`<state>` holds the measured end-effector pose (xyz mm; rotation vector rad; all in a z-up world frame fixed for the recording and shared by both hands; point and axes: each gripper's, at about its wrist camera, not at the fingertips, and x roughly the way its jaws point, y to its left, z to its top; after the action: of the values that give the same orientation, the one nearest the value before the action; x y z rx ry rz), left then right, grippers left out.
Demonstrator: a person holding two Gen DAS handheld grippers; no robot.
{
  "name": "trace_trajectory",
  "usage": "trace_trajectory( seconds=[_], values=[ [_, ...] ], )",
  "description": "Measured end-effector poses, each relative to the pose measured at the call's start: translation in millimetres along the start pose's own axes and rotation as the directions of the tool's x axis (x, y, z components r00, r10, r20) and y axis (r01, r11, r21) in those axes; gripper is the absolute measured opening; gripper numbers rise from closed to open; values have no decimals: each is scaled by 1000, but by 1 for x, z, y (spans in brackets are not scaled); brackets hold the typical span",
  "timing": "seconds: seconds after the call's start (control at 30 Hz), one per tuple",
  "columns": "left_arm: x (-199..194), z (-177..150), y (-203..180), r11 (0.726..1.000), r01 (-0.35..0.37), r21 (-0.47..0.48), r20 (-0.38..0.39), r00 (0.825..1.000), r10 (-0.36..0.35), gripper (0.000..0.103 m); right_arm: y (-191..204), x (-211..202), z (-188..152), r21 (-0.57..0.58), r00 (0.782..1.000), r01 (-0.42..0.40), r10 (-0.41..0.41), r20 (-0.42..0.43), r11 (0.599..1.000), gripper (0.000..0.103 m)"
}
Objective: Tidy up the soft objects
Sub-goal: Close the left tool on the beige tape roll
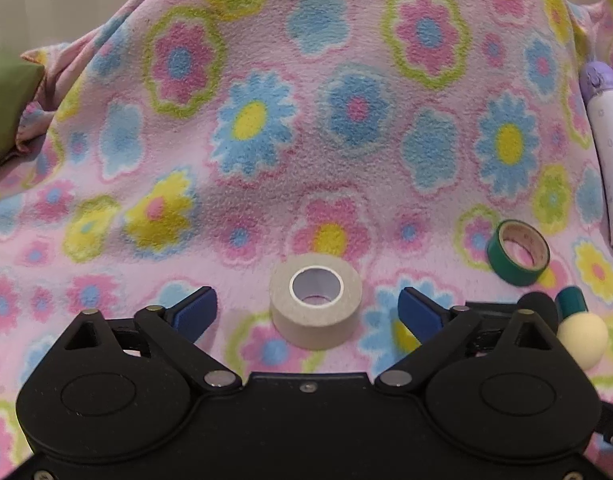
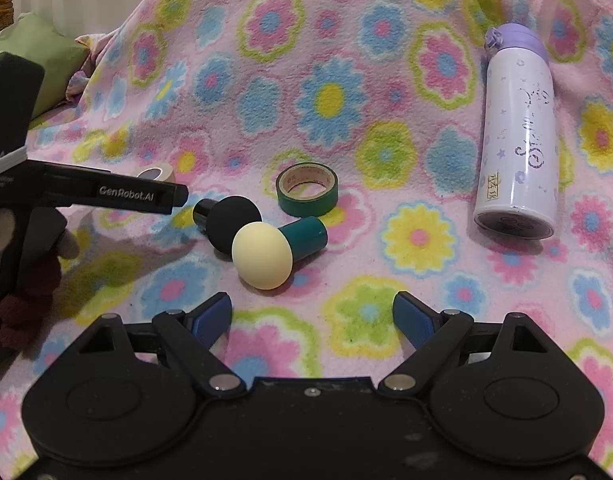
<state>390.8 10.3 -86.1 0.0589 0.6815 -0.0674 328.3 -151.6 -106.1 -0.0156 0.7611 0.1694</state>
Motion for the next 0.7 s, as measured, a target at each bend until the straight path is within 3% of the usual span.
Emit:
trace_trajectory(
  seconds=[0.27, 0.7],
  values=[
    [7, 1, 13, 997, 53, -57, -29, 998, -55, 47, -1, -1, 1, 5, 1000, 1, -1, 1, 1000, 88],
    [-51, -33, 7, 997, 64, -49, -51, 996, -67, 47, -2, -1, 1, 5, 1000, 5, -5, 0, 1000, 88]
  ],
)
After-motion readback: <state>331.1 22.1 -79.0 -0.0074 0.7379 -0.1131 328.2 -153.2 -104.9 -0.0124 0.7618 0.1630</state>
